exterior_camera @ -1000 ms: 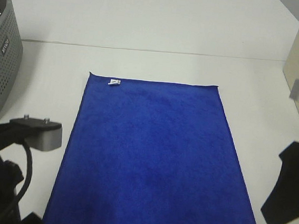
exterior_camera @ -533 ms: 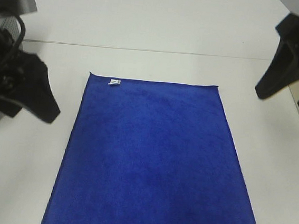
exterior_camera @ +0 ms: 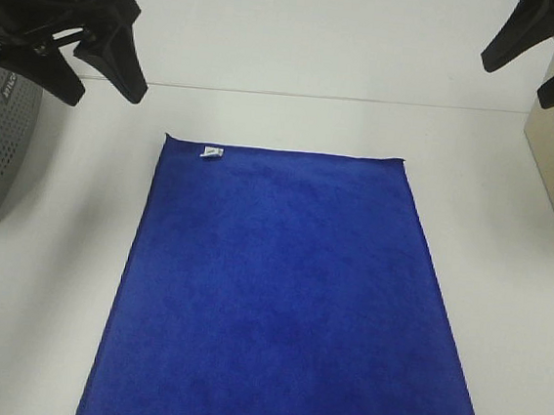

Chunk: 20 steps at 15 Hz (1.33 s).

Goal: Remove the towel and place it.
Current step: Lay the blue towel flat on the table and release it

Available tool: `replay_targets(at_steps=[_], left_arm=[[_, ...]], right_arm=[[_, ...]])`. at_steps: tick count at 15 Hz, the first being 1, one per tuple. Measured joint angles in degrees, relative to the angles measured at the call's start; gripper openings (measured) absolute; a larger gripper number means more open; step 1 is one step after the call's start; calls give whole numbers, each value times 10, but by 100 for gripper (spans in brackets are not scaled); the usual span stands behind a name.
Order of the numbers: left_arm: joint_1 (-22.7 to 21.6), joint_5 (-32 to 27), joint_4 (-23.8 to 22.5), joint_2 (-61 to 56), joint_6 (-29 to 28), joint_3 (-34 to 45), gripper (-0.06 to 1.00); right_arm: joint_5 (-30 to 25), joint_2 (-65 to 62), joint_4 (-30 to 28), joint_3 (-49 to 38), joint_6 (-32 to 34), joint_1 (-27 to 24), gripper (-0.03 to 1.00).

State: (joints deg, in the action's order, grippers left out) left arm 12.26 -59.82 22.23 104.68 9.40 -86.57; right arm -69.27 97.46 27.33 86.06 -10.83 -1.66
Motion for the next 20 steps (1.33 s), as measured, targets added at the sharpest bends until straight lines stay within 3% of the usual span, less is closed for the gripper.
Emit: replay_targets(at_steps=[4,5,8,15,20], left_arm=[[0,-30,2,131,-11,-139,67],[-2,-58,2,193,-15,-213,67],[-14,-76,3,251,-23,-276,67],[-48,-80,4,340,-20,-301,67],[-63,-31,61,370,-2,-301,67]], right_arm=[[46,5,-18,1,23,0,75],[57,33,-19,17,23,0,76],[48,112,-18,58,10,0,76],[39,294,16,184,-53,0,76],[48,365,44,193,-109,0,76]])
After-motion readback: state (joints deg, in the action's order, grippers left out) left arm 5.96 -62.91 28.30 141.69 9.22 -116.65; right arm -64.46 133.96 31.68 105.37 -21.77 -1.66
